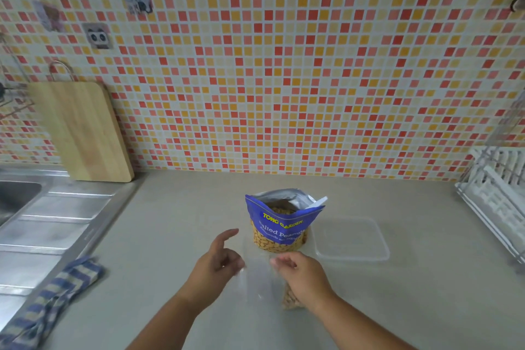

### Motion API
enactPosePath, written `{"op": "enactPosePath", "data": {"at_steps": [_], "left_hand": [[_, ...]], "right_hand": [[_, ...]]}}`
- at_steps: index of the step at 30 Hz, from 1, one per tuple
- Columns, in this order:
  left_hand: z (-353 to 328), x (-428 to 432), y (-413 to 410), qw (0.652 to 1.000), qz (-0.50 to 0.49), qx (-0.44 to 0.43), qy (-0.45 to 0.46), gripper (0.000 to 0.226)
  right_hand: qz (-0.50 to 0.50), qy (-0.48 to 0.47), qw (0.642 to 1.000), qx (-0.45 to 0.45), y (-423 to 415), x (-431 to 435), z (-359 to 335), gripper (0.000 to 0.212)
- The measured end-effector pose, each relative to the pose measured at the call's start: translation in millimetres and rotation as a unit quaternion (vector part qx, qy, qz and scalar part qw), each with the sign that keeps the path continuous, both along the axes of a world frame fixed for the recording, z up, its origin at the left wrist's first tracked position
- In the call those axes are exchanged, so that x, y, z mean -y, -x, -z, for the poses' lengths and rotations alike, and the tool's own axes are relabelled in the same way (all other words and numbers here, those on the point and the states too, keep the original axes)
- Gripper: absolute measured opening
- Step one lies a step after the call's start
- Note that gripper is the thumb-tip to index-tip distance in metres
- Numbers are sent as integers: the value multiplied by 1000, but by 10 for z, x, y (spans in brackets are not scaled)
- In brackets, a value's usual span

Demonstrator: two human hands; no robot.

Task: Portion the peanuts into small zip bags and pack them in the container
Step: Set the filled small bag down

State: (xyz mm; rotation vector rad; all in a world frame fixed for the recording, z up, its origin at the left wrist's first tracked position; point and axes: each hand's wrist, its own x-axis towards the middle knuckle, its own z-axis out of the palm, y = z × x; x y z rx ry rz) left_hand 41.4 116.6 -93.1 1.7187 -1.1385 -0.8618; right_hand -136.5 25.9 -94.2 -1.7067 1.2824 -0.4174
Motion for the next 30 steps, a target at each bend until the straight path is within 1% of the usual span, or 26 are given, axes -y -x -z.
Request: {"op": "enactPosePath", "data": {"at_steps": [1, 3, 4, 5, 6, 8, 10, 11, 13, 15, 16, 17, 19, 21, 22, 24, 26, 27, 30], "left_hand": [[-45, -22, 9, 999, 10, -30, 10, 55], [-117, -52, 41, 997, 26, -74, 22, 54], [-144, -60, 58, 995, 35, -93, 25, 53], [-175, -68, 74, 992, 44, -112, 25, 54], [-205, -70, 86, 990, 51, -132, 24, 56], [-267, -57, 97, 981, 46, -187, 18, 58], [-335, -13, 115, 971, 39, -236, 1, 57], [-367, 23, 135, 972, 41, -232, -12, 54], [-407, 116, 197, 984, 36, -171, -29, 33], [-424, 215, 260, 996, -12, -91, -19, 9], [-426, 253, 273, 998, -38, -45, -4, 13], [-432, 285, 284, 998, -60, 7, 16, 23], [-458, 323, 306, 989, -90, 101, 57, 35], [-494, 359, 330, 974, -100, 192, 66, 36], [-508, 373, 342, 969, -101, 218, 63, 36], [-542, 398, 368, 964, -93, 242, 55, 36], [-581, 411, 398, 960, -92, 263, 43, 37], [-594, 413, 411, 960, -99, 259, 36, 37], [-628, 414, 418, 968, -126, 212, 35, 30]], "right_hand": [[0, -66, 997, 51, -29, -20, -57, 17], [2, -191, 974, 122, -80, -64, -143, 17], [5, -223, 964, 144, -98, -82, -168, 16], [11, -229, 960, 164, -118, -86, -177, 13], [18, -221, 957, 186, -136, -85, -192, 9], [23, -163, 964, 210, -164, -63, -220, 12], [10, -92, 974, 209, -183, -41, -276, 15], [4, -62, 978, 201, -183, -32, -303, 17], [-3, -10, 984, 177, -175, -12, -370, 21], [7, 30, 985, 170, -159, 17, -439, 23], [22, 48, 983, 175, -144, 32, -475, 22], [38, 62, 980, 183, -128, 48, -514, 21], [61, 65, 973, 213, -87, 69, -602, 17], [47, 60, 971, 225, -57, 79, -689, 17], [30, 61, 975, 213, -53, 74, -730, 18], [6, 71, 983, 170, -60, 63, -785, 22], [14, 72, 985, 154, -73, 59, -814, 23], [29, 66, 984, 162, -77, 63, -820, 23], [81, 45, 975, 200, -71, 72, -847, 23]]}}
